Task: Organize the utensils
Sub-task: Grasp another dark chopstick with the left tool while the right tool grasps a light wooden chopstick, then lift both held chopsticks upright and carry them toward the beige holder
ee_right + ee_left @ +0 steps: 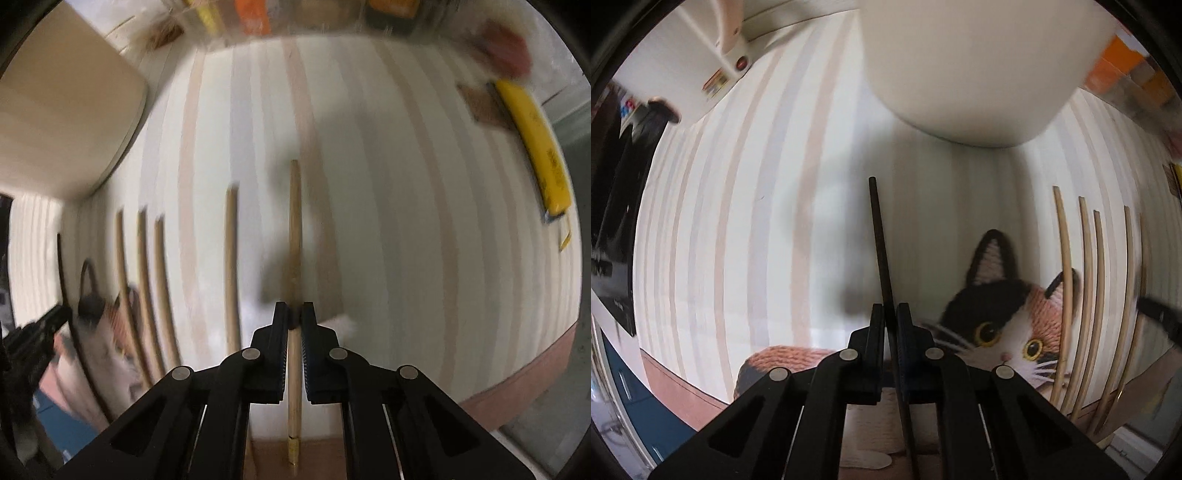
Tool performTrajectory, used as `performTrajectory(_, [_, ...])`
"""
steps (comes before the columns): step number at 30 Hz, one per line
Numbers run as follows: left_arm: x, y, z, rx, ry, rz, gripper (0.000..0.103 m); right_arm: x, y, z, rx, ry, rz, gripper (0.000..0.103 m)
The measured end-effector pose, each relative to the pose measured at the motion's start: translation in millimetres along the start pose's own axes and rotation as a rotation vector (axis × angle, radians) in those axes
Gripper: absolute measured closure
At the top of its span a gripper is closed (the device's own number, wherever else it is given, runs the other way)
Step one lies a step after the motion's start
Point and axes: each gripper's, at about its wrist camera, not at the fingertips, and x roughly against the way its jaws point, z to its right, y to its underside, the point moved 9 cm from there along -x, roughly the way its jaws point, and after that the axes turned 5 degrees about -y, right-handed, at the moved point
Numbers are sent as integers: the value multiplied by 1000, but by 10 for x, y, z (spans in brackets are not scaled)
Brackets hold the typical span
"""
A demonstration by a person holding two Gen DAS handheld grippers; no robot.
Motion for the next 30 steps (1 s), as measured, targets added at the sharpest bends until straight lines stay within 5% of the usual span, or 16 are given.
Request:
performTrajectory(8, [-2,-114,-101,12,26,-8,99,-45,147,9,-12,-33,-54,95])
performTrajectory(14, [-74,-143,-225,16,35,-12,99,-73,118,-33,26,20,-70,95])
performTrajectory(23, [-196,-100,-175,25,30,2,99,-113,172,-262,53,91,-56,95])
performTrajectory(30, [-5,-38,-244,36,-14,77,100,-9,191,-275,10,53,15,96])
